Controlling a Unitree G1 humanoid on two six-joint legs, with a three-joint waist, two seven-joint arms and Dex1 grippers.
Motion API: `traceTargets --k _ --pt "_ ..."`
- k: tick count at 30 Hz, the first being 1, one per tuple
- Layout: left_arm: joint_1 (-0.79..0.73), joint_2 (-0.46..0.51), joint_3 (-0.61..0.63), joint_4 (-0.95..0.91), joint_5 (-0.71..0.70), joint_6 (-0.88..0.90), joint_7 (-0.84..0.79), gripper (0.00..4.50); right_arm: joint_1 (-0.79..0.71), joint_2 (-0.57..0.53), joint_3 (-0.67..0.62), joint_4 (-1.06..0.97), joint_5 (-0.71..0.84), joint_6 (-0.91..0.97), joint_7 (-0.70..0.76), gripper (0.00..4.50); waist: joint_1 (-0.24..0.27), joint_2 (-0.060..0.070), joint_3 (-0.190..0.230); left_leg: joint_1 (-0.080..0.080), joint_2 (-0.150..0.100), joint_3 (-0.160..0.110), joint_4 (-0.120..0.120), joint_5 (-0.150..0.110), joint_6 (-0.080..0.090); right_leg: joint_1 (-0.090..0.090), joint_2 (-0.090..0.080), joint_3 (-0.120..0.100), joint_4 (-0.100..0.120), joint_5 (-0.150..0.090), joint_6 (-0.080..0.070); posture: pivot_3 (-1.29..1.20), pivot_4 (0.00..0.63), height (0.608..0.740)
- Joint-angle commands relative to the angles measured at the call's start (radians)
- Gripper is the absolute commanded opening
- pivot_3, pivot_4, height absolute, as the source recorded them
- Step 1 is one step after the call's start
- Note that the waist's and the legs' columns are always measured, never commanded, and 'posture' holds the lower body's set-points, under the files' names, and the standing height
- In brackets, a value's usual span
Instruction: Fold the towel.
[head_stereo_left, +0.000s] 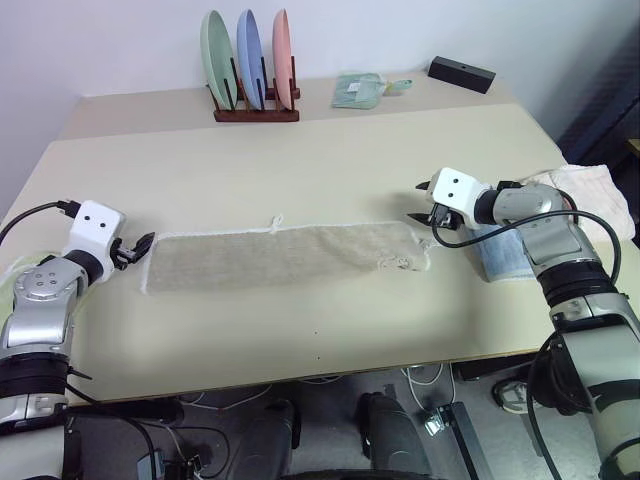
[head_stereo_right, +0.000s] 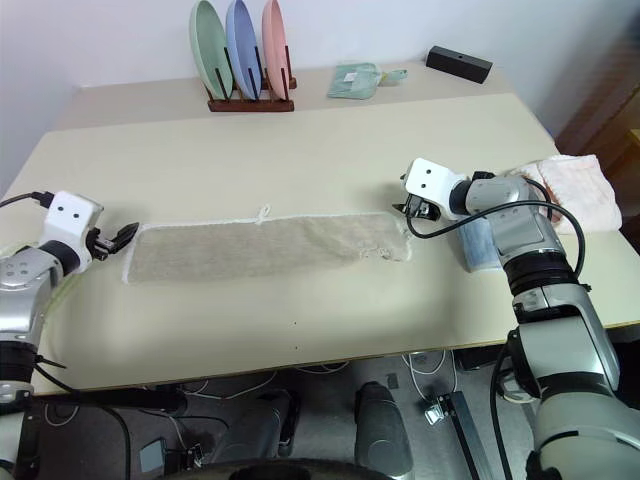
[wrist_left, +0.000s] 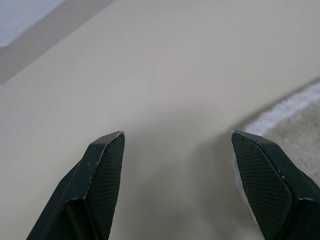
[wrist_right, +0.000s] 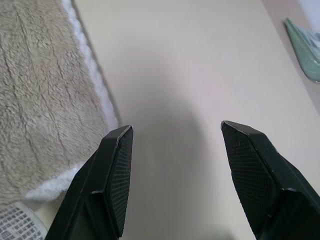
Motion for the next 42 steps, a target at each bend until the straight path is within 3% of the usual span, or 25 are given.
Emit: traceTargets --k 1,3,8,11,15,21,24,31,37,40,42 --pt "0.008 0.013 0.062 -0.071 -0.035 -0.004 0.002 3.43 0.037 -0.040 -0.077 -0.144 0.080 0.066 0.044 2.82 0.000 0.000 0.000 0.000 0.000 0.000 0.000 0.000 0.000 0.000 0.000 0.000 0.000 0.000 0.000 0.00 0.150 0.738" --pt "0.032 0.019 0.078 -0.117 -0.055 0.003 -0.012 3.43 0.082 -0.058 -0.123 -0.244 0.162 0.178 0.103 2.82 0.000 0.000 0.000 -0.001 0.001 0.000 0.000 0.000 0.000 0.000 0.000 0.000 0.000 0.000 0.000 0.00 0.150 0.738" --pt "0.180 0.023 0.090 -0.355 -0.136 0.040 -0.131 3.51 0.262 -0.139 -0.211 -0.544 0.352 0.427 0.238 4.48 0.002 0.000 0.000 -0.001 0.002 -0.001 0.000 -0.001 0.001 0.000 0.000 0.000 -0.001 0.000 0.000 0.00 0.150 0.738" --pt "0.294 0.029 0.079 -0.509 -0.196 0.102 -0.212 4.39 0.378 -0.179 -0.224 -0.705 0.398 0.495 0.267 4.50 0.002 0.000 0.000 -0.001 0.002 0.000 0.000 -0.001 0.001 0.001 0.000 0.000 -0.002 0.000 0.000 0.00 0.150 0.738" --pt "0.394 0.028 0.039 -0.612 -0.122 0.088 -0.204 4.45 0.482 -0.187 -0.183 -0.841 0.327 0.483 0.204 4.50 0.004 0.000 0.000 0.000 0.002 0.001 0.001 -0.001 0.001 0.001 0.000 0.001 -0.002 0.000 0.000 0.00 0.150 0.738" --pt "0.384 -0.042 -0.001 -0.698 -0.158 0.143 -0.183 4.45 0.458 -0.117 -0.069 -0.808 0.126 0.392 0.036 4.50 0.009 0.000 0.000 0.000 0.002 0.001 0.002 -0.001 0.001 0.002 0.000 0.001 -0.003 0.000 0.000 0.00 0.150 0.738" --pt "0.368 -0.071 -0.032 -0.731 -0.160 0.157 -0.175 4.50 0.447 -0.105 -0.027 -0.745 0.026 0.317 -0.029 3.63 0.010 -0.001 0.000 0.000 0.002 0.001 0.002 -0.001 0.001 0.003 0.000 0.001 -0.003 0.000 0.000 0.00 0.150 0.738" --pt "0.364 -0.086 -0.050 -0.731 -0.148 0.154 -0.179 4.50 0.442 -0.167 -0.042 -0.699 -0.045 0.232 -0.040 0.04 0.007 0.000 0.000 0.000 0.002 0.001 0.001 -0.001 0.001 0.002 0.000 0.001 -0.004 0.000 0.000 0.00 0.150 0.738" --pt "0.345 -0.097 -0.069 -0.714 -0.143 0.147 -0.184 4.50 0.448 -0.222 -0.065 -0.704 -0.104 0.158 -0.065 0.04 0.008 0.000 0.000 0.000 0.002 0.001 0.001 -0.001 0.001 0.003 0.000 0.001 -0.004 0.000 0.000 0.00 0.150 0.738" --pt "0.335 -0.102 -0.084 -0.720 -0.141 0.153 -0.184 4.50 0.489 -0.240 -0.101 -0.761 -0.012 0.263 0.021 0.93 0.010 -0.001 0.000 0.000 0.002 0.001 0.001 -0.001 0.001 0.003 0.000 0.001 -0.005 0.000 0.000 0.00 0.150 0.738" --pt "0.331 -0.103 -0.090 -0.727 -0.141 0.157 -0.181 4.50 0.522 -0.235 -0.137 -0.807 0.053 0.343 0.054 1.92 0.009 -0.001 0.000 0.000 0.002 0.000 0.001 -0.001 0.001 0.004 0.000 0.001 -0.006 0.000 0.000 0.00 0.150 0.738"
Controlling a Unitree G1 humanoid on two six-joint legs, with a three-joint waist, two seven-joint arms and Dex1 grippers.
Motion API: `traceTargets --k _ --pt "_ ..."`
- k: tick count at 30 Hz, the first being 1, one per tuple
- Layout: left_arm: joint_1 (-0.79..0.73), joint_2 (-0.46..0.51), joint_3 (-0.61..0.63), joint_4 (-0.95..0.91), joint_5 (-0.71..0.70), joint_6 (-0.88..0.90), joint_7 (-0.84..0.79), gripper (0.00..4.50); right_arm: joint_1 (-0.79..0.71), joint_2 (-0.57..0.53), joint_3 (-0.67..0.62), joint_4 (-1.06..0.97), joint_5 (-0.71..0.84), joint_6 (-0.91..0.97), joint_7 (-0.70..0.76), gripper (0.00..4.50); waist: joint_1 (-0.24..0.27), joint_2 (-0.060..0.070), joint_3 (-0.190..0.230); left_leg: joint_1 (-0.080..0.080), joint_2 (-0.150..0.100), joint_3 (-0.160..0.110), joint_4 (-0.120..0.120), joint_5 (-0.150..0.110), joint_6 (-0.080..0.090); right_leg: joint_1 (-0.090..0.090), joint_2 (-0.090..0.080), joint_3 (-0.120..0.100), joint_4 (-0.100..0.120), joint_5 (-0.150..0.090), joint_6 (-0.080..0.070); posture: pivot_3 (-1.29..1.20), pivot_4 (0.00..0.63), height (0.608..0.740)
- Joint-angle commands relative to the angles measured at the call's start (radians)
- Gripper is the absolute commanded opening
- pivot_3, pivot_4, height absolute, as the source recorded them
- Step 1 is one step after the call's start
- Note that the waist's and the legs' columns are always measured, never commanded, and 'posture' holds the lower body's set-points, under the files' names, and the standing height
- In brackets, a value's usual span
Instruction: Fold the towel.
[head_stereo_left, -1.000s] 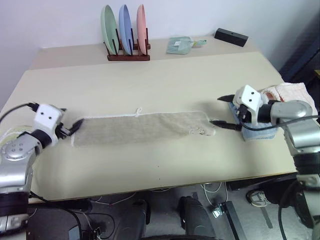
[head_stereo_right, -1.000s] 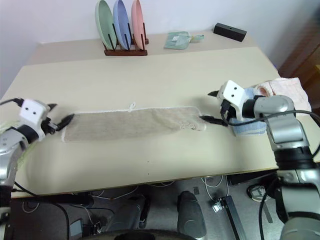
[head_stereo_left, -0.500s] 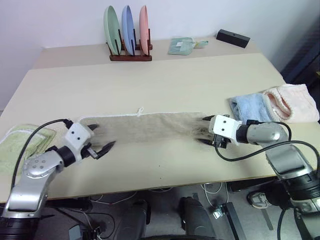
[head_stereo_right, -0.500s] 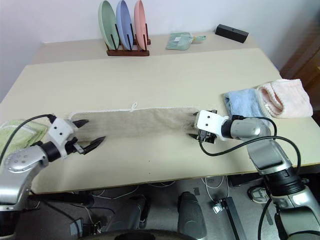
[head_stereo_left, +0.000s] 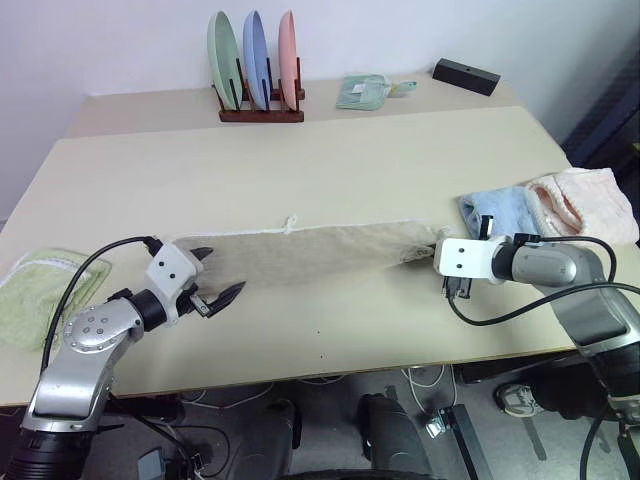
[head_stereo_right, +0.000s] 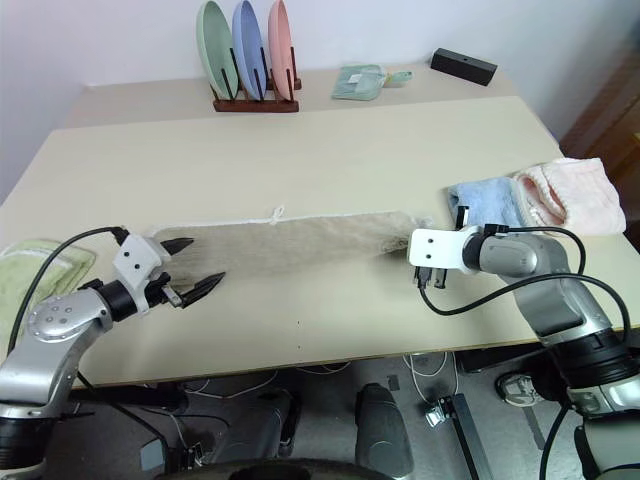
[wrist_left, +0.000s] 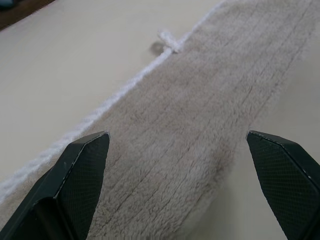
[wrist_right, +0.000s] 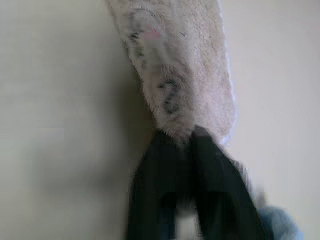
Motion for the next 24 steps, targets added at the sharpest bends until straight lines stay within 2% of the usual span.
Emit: traceTargets --k 1,4,10,13,18,24 --pt "-0.026 -0.001 -0.002 -0.033 -0.003 0.001 0.004 4.50 0.064 -0.008 -0.107 -0.124 0.153 0.164 0.068 2.35 0.001 0.000 0.000 0.000 0.000 0.000 0.000 0.000 0.000 0.000 0.000 0.000 0.000 0.000 0.000 0.00 0.150 0.738" --pt "-0.037 -0.009 -0.018 -0.065 -0.013 0.023 0.007 4.50 0.137 0.009 -0.205 -0.208 0.276 0.276 0.083 3.87 0.002 0.000 0.000 0.000 0.000 -0.001 0.000 0.000 0.000 0.000 0.000 0.000 -0.001 0.000 0.000 0.00 0.150 0.738" --pt "-0.107 -0.066 -0.099 -0.118 -0.020 0.069 0.022 4.50 0.227 0.147 -0.397 -0.359 0.607 0.641 0.013 3.87 0.002 0.000 0.000 0.000 0.000 -0.001 0.000 0.000 0.001 0.002 0.000 0.000 -0.003 0.001 0.001 0.00 0.150 0.738" --pt "-0.146 -0.098 -0.151 -0.126 -0.016 0.082 0.023 4.50 0.284 0.242 -0.454 -0.426 0.738 0.865 -0.103 3.87 0.016 -0.001 -0.001 0.000 0.000 -0.001 0.000 -0.001 0.001 0.002 0.000 0.000 -0.003 0.001 0.001 0.00 0.150 0.738" --pt "-0.167 -0.140 -0.178 -0.118 -0.041 0.052 0.004 4.50 0.259 0.462 -0.558 -0.433 0.833 1.124 -0.378 3.87 0.021 0.000 -0.001 0.000 0.000 -0.001 0.001 -0.001 0.001 0.001 0.000 0.001 -0.004 0.002 0.000 0.00 0.150 0.738" --pt "-0.163 -0.192 -0.245 -0.178 -0.073 0.049 -0.028 4.50 0.136 0.693 -0.729 -0.392 0.877 1.308 -0.634 3.87 0.021 0.000 -0.001 0.000 0.000 0.000 0.001 -0.001 0.001 0.001 0.000 0.001 -0.004 0.002 0.001 0.00 0.150 0.738"
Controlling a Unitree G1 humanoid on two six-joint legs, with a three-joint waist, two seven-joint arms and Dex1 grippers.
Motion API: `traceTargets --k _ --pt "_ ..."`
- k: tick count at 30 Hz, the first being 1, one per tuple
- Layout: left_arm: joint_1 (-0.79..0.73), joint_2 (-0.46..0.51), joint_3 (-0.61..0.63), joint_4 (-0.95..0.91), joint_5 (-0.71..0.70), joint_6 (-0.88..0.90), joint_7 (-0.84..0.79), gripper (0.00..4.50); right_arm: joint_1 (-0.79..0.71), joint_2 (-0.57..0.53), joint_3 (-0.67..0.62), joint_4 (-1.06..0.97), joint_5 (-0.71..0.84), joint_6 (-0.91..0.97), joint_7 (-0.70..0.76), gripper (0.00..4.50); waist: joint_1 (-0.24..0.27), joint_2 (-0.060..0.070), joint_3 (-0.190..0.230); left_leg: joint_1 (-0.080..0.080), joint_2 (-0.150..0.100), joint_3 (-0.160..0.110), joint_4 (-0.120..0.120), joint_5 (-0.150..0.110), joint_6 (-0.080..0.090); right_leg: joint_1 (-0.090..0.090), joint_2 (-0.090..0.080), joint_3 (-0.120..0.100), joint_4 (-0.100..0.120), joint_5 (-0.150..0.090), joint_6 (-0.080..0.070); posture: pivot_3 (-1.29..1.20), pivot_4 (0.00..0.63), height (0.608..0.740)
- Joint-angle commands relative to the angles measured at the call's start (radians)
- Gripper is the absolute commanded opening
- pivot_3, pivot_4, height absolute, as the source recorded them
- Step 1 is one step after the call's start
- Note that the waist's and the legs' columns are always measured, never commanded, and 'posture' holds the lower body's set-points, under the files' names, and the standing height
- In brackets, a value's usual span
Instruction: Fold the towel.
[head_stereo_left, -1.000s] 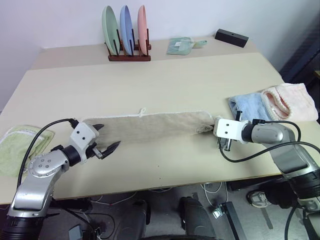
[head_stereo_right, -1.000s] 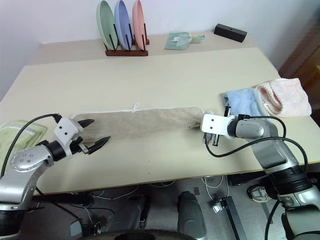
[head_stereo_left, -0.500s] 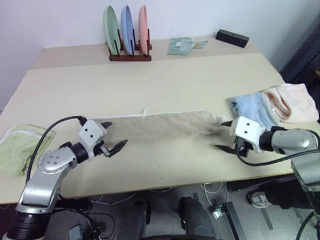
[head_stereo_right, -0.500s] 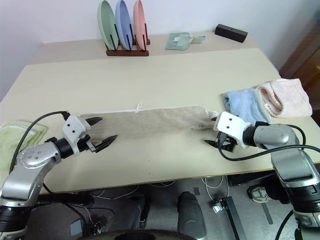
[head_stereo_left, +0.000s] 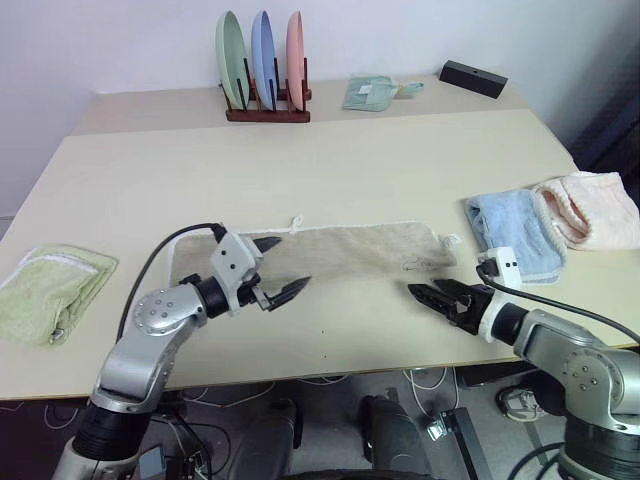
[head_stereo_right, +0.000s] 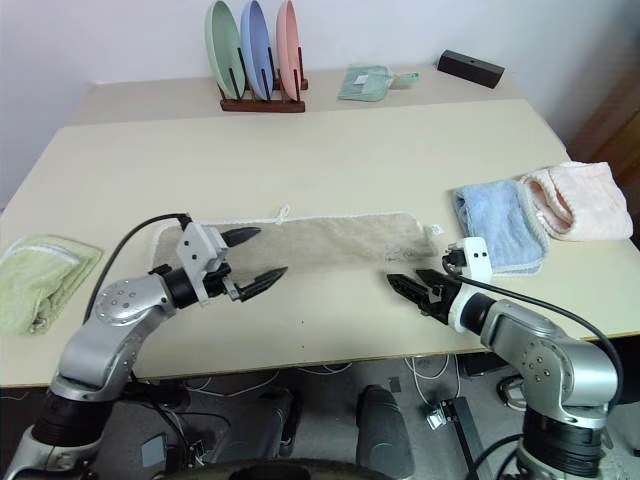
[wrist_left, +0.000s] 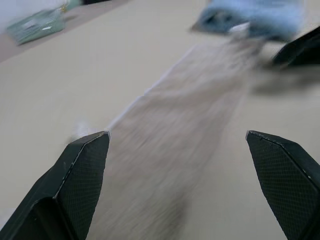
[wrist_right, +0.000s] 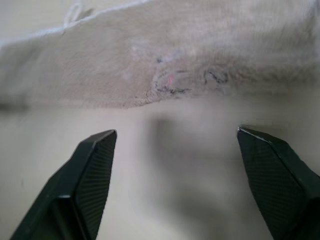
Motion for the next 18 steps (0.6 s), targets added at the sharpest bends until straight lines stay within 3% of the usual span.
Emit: traceTargets --k 1,9,11,16,17,18 --pt "-0.009 -0.023 -0.034 -0.055 -0.014 -0.019 0.000 4.50 -0.082 0.103 -0.136 0.010 0.031 0.084 -0.148 3.87 0.000 0.000 0.000 0.000 0.000 0.000 0.000 0.000 0.000 0.000 0.000 0.000 0.000 0.000 0.000 0.00 0.150 0.738" --pt "0.030 -0.029 -0.072 -0.077 0.010 -0.029 0.007 4.50 -0.282 0.265 -0.338 0.138 0.015 0.101 -0.381 3.87 -0.007 0.002 -0.001 0.001 0.000 0.001 -0.001 0.000 0.000 0.000 0.000 0.000 0.000 0.000 0.000 0.00 0.150 0.738" --pt "0.042 -0.025 -0.071 -0.082 0.014 -0.035 0.007 4.50 -0.309 0.274 -0.347 0.159 0.021 0.093 -0.405 3.06 -0.008 0.002 -0.002 0.001 0.000 0.001 -0.001 0.000 0.000 0.000 0.001 0.000 0.001 0.000 0.000 0.00 0.150 0.738" --pt "0.063 -0.017 -0.066 -0.085 0.019 -0.048 0.010 4.50 -0.338 0.268 -0.361 0.165 0.053 0.102 -0.434 0.43 -0.011 0.003 -0.002 0.001 0.000 0.001 -0.001 0.000 0.000 0.000 0.001 0.000 0.000 0.000 0.000 0.00 0.150 0.738" --pt "0.067 -0.015 -0.066 -0.085 0.020 -0.052 0.010 4.50 -0.345 0.264 -0.368 0.162 0.062 0.110 -0.438 0.05 -0.015 0.003 -0.002 0.001 0.000 0.002 -0.001 0.000 0.000 0.000 0.001 0.000 0.001 0.000 0.000 0.00 0.150 0.738" --pt "0.071 -0.013 -0.067 -0.083 0.021 -0.056 0.011 4.50 -0.351 0.255 -0.372 0.157 0.069 0.119 -0.437 0.05 -0.018 0.003 -0.002 0.001 0.000 0.002 -0.001 0.000 0.000 0.000 0.001 0.000 0.000 0.000 0.000 0.00 0.150 0.738"
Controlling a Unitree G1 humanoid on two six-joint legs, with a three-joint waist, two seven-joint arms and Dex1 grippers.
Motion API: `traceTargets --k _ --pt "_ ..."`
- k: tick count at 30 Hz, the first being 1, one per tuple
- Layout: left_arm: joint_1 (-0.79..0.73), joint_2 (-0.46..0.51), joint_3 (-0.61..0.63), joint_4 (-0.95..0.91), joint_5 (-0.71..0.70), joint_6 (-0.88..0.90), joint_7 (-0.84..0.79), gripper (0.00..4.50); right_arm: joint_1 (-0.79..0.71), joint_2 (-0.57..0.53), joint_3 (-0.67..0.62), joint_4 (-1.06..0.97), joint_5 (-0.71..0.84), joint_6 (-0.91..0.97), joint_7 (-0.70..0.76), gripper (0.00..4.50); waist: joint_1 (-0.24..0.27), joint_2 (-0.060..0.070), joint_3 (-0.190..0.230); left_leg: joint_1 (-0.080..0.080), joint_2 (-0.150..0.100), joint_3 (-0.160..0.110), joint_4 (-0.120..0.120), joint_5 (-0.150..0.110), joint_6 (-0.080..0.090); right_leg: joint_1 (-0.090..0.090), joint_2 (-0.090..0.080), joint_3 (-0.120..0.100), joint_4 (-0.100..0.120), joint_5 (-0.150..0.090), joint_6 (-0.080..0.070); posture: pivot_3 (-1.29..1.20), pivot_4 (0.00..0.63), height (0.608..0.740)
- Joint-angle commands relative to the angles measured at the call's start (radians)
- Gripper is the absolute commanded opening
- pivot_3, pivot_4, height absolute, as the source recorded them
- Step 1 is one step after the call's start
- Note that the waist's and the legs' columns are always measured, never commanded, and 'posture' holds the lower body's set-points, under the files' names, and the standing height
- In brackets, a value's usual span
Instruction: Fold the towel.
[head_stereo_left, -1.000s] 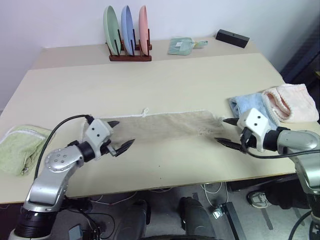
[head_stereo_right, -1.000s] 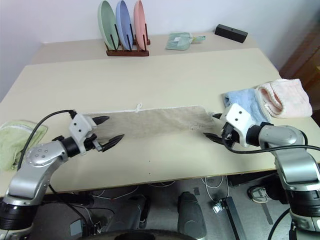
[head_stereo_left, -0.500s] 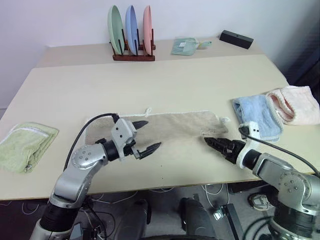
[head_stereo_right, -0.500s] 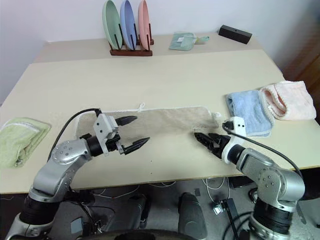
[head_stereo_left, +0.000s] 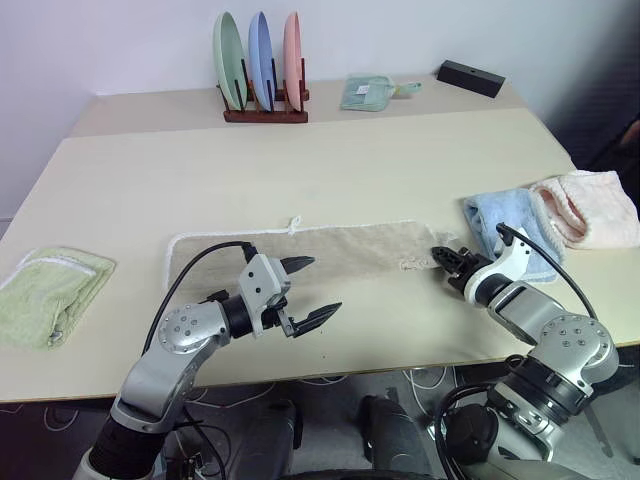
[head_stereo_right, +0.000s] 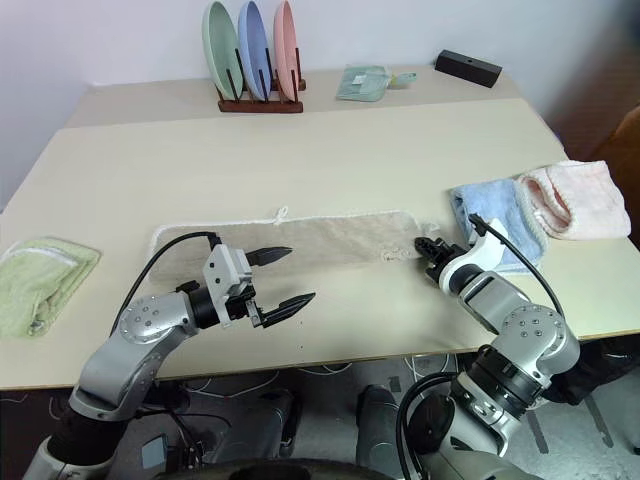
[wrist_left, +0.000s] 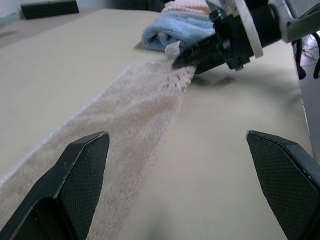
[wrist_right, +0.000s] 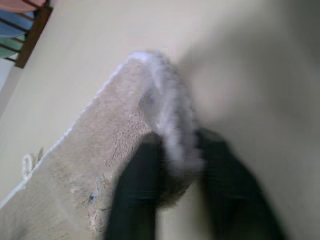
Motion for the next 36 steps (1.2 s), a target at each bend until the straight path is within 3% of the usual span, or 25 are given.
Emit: traceTargets --k 1,6,10,14,20,24,26,36 --pt "0.016 0.007 0.008 -0.034 0.006 -0.032 0.004 4.50 -0.042 -0.029 -0.027 -0.031 0.052 0.020 -0.006 0.05 -0.008 0.000 0.000 0.000 0.000 0.000 0.000 0.000 0.000 0.000 0.000 0.000 0.000 0.000 0.000 0.00 0.150 0.738" --pt "0.024 0.007 0.000 -0.022 0.016 -0.050 0.001 4.50 -0.051 -0.137 -0.027 -0.029 0.071 0.024 0.020 0.05 -0.009 0.001 0.000 0.000 0.000 0.000 -0.001 0.000 0.000 0.000 0.000 0.000 0.000 0.000 0.000 0.00 0.150 0.738" --pt "0.021 0.012 0.004 -0.006 0.016 -0.060 -0.006 4.50 -0.026 -0.323 0.075 -0.052 0.078 0.003 0.127 0.05 -0.010 0.001 0.001 -0.001 0.000 0.000 0.000 0.000 0.001 0.000 0.000 0.000 -0.001 0.000 0.000 0.00 0.150 0.738" --pt "0.006 0.016 0.004 0.009 0.017 -0.064 -0.014 4.50 0.022 -0.516 0.363 -0.153 0.048 -0.100 0.303 0.05 -0.016 0.001 0.001 0.000 0.000 0.001 -0.001 -0.001 0.001 0.000 0.000 0.000 -0.001 0.000 0.000 0.00 0.150 0.738" --pt "-0.013 -0.004 0.025 -0.026 -0.033 -0.025 0.004 4.50 0.024 -0.667 0.768 -0.257 -0.058 -0.285 0.481 0.05 -0.010 0.001 0.001 -0.001 0.001 0.002 0.000 -0.001 0.002 0.000 0.001 -0.001 -0.002 0.000 0.001 0.00 0.150 0.738" --pt "-0.010 0.000 0.043 -0.054 -0.045 0.019 0.035 4.50 -0.010 -0.600 0.989 -0.205 -0.159 -0.391 0.494 0.05 -0.009 -0.001 0.001 -0.005 0.000 0.000 0.002 -0.001 0.002 0.000 0.000 -0.001 -0.006 0.001 0.004 0.00 0.150 0.738" --pt "0.007 0.007 0.048 -0.072 -0.043 0.033 0.049 4.50 -0.022 -0.567 1.041 -0.170 -0.203 -0.429 0.489 0.05 -0.009 -0.001 0.001 -0.005 0.000 0.000 0.002 -0.001 0.002 -0.001 0.000 -0.001 -0.005 0.001 0.004 0.00 0.150 0.738" --pt "0.062 0.025 0.062 -0.139 -0.046 0.082 0.099 4.50 -0.018 -0.484 1.117 -0.117 -0.293 -0.497 0.514 0.05 -0.008 -0.001 0.001 -0.005 0.000 -0.002 0.002 -0.001 0.002 -0.002 0.000 -0.001 -0.005 0.001 0.004 0.00 0.150 0.738"
